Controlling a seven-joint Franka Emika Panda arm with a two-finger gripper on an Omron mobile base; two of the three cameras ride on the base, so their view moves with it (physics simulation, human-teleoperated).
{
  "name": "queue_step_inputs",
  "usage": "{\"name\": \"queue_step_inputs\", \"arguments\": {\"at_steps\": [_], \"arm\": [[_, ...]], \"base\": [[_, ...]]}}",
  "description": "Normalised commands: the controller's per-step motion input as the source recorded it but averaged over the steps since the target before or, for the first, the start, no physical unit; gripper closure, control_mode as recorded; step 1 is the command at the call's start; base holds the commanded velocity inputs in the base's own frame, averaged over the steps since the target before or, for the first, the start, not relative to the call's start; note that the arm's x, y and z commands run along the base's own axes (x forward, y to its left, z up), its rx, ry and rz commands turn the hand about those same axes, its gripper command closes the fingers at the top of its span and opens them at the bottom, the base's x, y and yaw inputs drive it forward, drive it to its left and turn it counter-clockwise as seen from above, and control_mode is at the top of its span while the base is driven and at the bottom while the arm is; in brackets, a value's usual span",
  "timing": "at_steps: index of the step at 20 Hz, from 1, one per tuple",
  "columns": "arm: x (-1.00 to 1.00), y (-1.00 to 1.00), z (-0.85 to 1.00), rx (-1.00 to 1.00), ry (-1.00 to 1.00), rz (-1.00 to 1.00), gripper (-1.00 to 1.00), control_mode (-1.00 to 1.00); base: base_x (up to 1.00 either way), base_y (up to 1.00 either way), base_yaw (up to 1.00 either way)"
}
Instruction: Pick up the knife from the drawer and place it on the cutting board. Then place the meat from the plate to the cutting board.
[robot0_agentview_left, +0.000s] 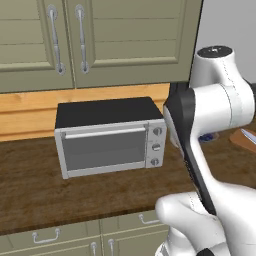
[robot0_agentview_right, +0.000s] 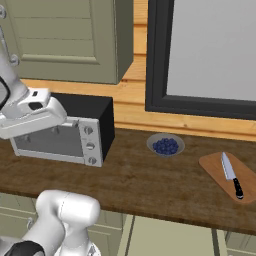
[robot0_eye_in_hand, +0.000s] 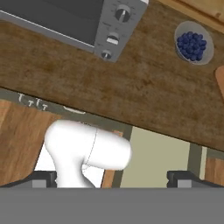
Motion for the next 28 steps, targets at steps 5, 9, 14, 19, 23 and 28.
{"name": "queue_step_inputs", "arguments": {"at_steps": [5, 9, 14, 19, 23, 28], "arm": [[0.30, 0.02, -0.25, 0.00, 0.05, 0.13, -1.00, -1.00], [0.08, 0.01, -0.26, 0.00, 0.00, 0.07, -1.00, -1.00], [0.00, 0.00, -0.12, 0.00, 0.00, 0.02, -1.00, -1.00], [0.05, -0.05, -0.09, 0.00, 0.00, 0.00, -1.00, -1.00], [0.18, -0.16, -0.06, 0.00, -0.05, -0.01, -1.00, -1.00], [0.03, -0.17, 0.00, 0.03, -0.14, -0.11, -1.00, -1.00]], "base": [[0.00, 0.00, 0.00], [0.00, 0.00, 0.00], [0.00, 0.00, 0.00], [0.00, 0.00, 0.00], [0.00, 0.00, 0.00], [0.00, 0.00, 0.00]]}}
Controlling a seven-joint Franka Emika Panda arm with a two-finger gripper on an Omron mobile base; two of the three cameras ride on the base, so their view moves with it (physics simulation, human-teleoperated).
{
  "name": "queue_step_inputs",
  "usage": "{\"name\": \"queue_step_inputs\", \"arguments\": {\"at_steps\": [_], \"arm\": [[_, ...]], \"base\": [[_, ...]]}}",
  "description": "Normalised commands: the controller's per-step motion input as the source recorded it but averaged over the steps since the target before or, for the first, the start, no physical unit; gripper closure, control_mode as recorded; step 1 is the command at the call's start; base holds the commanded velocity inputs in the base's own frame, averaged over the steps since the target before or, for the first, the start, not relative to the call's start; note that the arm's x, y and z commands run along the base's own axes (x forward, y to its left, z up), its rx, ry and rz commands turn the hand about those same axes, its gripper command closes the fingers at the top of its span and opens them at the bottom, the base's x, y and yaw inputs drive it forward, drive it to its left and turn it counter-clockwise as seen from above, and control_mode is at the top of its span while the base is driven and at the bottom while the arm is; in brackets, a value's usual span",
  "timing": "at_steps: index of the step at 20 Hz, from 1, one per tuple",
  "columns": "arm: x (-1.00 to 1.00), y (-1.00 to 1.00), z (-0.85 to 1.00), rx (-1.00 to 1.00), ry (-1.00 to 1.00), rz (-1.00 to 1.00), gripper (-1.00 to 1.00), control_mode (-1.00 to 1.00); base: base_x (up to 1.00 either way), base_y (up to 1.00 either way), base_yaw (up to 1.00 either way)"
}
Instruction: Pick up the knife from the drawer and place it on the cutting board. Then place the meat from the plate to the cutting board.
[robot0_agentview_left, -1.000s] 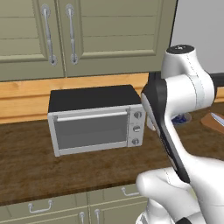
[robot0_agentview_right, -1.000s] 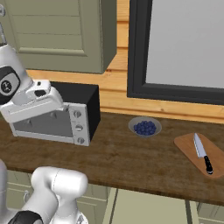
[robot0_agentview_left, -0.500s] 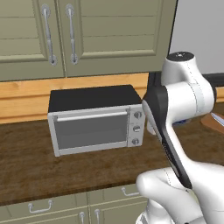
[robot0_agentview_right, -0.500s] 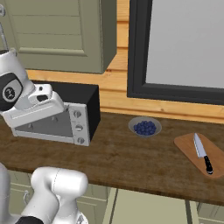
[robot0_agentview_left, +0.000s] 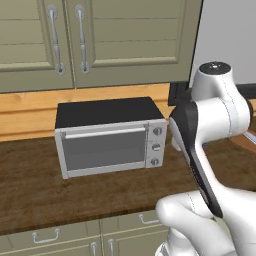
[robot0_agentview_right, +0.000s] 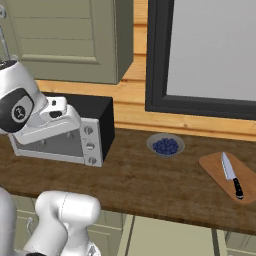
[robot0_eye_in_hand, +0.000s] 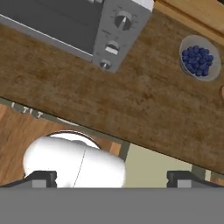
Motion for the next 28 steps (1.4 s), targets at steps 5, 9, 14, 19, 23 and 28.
{"name": "queue_step_inputs", "arguments": {"at_steps": [5, 9, 14, 19, 23, 28], "arm": [[0.02, 0.00, -0.34, 0.31, -0.39, -0.19, -1.00, -1.00], [0.12, 0.00, -0.67, 0.34, -0.28, -0.21, -1.00, -1.00], [0.00, 0.03, -0.19, 0.04, 0.03, -0.20, -1.00, -1.00], [0.00, 0.00, -0.17, 0.00, 0.08, -0.17, -1.00, -1.00], [0.00, 0.00, 0.00, 0.00, 0.00, 0.00, -1.00, -1.00], [-0.04, 0.00, 0.00, 0.00, 0.00, 0.00, -1.00, -1.00]], "base": [[0.00, 0.00, 0.00], [0.00, 0.00, 0.00], [0.00, 0.00, 0.00], [0.00, 0.00, 0.00], [0.00, 0.00, 0.00], [0.00, 0.00, 0.00]]}}
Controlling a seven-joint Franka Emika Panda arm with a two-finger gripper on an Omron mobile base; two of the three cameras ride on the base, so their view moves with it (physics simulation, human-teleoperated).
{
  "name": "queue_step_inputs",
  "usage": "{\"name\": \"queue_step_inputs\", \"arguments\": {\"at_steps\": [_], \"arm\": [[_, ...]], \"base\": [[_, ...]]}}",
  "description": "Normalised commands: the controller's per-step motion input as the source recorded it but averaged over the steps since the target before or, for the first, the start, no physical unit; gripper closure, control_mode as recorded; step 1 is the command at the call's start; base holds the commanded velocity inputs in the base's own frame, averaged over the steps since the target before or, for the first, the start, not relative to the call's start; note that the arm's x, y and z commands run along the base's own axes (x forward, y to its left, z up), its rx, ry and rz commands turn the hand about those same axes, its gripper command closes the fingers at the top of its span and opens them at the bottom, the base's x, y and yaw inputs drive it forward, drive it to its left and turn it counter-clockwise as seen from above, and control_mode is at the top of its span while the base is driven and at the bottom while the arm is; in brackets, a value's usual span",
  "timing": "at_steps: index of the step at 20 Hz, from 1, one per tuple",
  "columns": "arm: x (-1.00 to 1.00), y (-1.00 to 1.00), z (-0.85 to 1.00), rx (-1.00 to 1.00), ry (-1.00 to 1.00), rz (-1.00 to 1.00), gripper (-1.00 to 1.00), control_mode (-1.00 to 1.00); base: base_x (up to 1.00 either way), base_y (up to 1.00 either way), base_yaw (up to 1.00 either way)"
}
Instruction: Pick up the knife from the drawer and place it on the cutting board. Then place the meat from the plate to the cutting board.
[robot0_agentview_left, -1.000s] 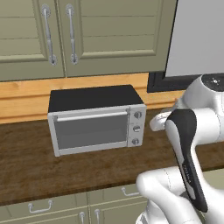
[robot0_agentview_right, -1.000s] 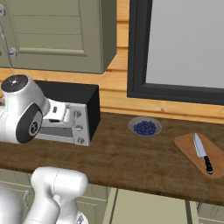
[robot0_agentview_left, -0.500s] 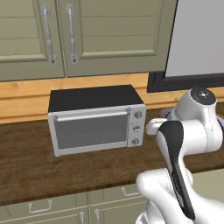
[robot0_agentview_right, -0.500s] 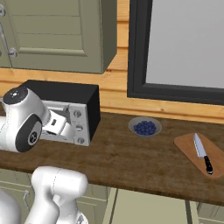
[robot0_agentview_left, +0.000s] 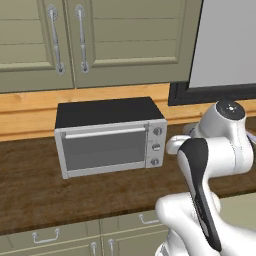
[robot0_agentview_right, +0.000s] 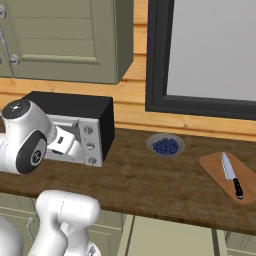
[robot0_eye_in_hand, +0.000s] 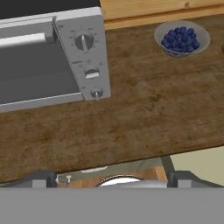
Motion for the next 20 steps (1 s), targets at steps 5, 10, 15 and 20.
{"name": "queue_step_inputs", "arguments": {"at_steps": [5, 10, 15, 20], "arm": [[-0.08, 0.00, 0.00, 0.00, 0.00, 0.00, -1.00, 1.00], [0.00, 0.00, 0.00, 0.00, 0.00, 0.00, -1.00, 1.00], [0.00, 0.00, 0.00, 0.00, 0.00, 0.00, -1.00, 1.00], [0.00, 0.00, 0.00, 0.00, 0.00, 0.00, -1.00, 1.00]], "base": [[-0.75, 0.01, 0.00], [-0.87, 0.19, -0.01], [-0.97, 0.01, -0.10], [-0.19, -0.56, -0.17]]}}
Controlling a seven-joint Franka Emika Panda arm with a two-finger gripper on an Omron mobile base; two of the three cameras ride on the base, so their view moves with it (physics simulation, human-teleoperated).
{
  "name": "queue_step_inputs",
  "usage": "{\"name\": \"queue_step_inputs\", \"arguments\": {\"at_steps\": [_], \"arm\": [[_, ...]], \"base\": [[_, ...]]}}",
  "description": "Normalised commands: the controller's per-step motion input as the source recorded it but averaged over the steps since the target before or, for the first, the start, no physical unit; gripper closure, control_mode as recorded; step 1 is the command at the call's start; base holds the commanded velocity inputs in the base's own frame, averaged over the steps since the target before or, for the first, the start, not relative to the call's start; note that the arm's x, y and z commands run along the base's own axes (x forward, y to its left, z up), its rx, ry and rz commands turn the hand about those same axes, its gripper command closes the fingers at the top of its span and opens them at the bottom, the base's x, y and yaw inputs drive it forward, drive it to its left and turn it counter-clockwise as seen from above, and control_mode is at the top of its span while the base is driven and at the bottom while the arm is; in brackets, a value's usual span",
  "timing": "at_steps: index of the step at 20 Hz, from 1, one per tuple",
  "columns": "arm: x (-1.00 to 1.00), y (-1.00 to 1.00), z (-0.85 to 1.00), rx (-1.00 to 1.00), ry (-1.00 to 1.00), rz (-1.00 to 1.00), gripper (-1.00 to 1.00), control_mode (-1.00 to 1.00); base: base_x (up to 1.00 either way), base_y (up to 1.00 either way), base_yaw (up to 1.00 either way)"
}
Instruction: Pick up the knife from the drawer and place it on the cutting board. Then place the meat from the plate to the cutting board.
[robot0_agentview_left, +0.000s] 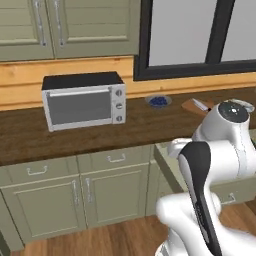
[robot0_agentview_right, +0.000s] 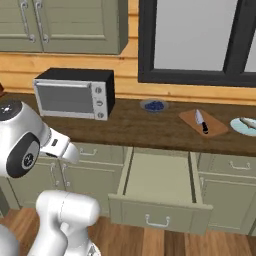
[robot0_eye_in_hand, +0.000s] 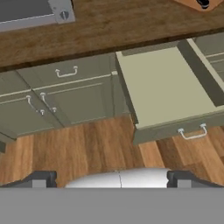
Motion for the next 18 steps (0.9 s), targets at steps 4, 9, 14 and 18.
{"name": "queue_step_inputs", "arguments": {"at_steps": [4, 9, 14, 18], "arm": [[0.00, 0.00, 0.00, 0.00, 0.00, 0.00, -1.00, 1.00], [0.00, 0.00, 0.00, 0.00, 0.00, 0.00, -1.00, 1.00], [0.00, 0.00, 0.00, 0.00, 0.00, 0.00, -1.00, 1.00], [0.00, 0.00, 0.00, 0.00, 0.00, 0.00, -1.00, 1.00]], "base": [[0.14, -1.00, -0.19], [0.34, -1.00, -0.08], [0.84, -1.00, 0.04], [0.97, -1.00, 0.23]]}}
